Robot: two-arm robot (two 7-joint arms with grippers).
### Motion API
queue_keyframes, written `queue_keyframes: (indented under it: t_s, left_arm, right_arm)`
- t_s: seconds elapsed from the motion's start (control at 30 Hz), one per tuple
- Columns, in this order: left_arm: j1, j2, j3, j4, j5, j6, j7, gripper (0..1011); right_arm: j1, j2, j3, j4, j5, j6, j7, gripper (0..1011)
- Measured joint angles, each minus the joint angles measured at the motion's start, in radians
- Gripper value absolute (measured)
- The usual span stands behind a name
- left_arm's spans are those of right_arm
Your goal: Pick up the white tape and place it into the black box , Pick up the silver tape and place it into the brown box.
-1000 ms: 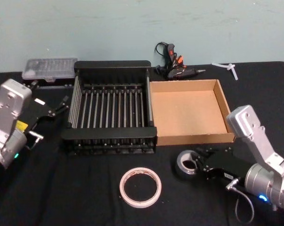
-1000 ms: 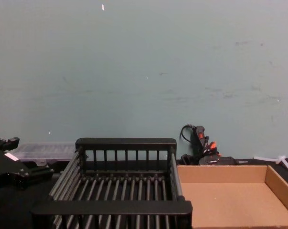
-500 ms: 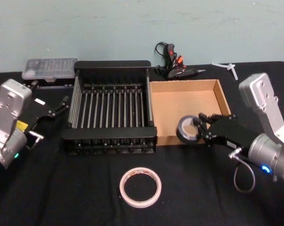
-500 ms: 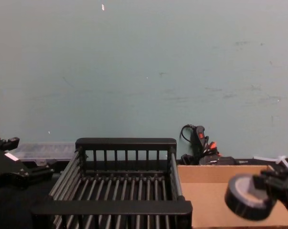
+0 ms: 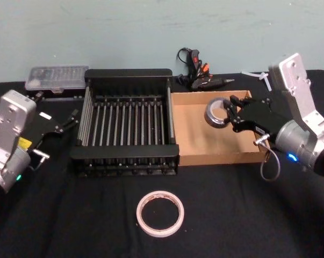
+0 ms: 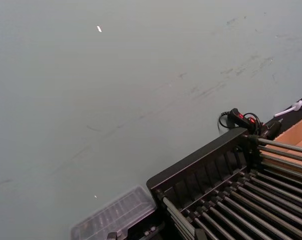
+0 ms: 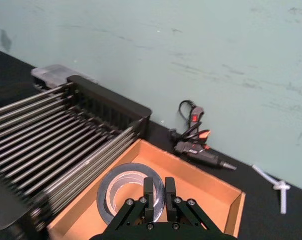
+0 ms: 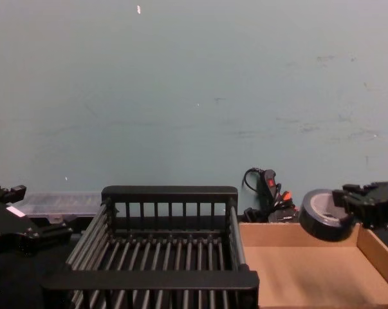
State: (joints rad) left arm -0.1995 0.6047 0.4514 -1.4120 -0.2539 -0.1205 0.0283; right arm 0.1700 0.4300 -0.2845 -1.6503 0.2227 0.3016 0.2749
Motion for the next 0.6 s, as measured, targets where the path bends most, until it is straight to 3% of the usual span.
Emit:
queue_keyframes:
  t_s: [0.37, 0.6]
  left_arm:
    - [0.0, 0.0, 0.0, 0.0, 0.0, 0.0, 0.0, 1001]
    - [0.0, 0.0, 0.0, 0.0, 0.0, 0.0, 0.0, 1001]
  right_arm:
    - [0.13, -0.092, -0.032, 0.204, -0.081, -0.049, -0.023, 135]
    - [0.179, -0.145, -0.04, 0.325, -0.114, -0.054, -0.044, 135]
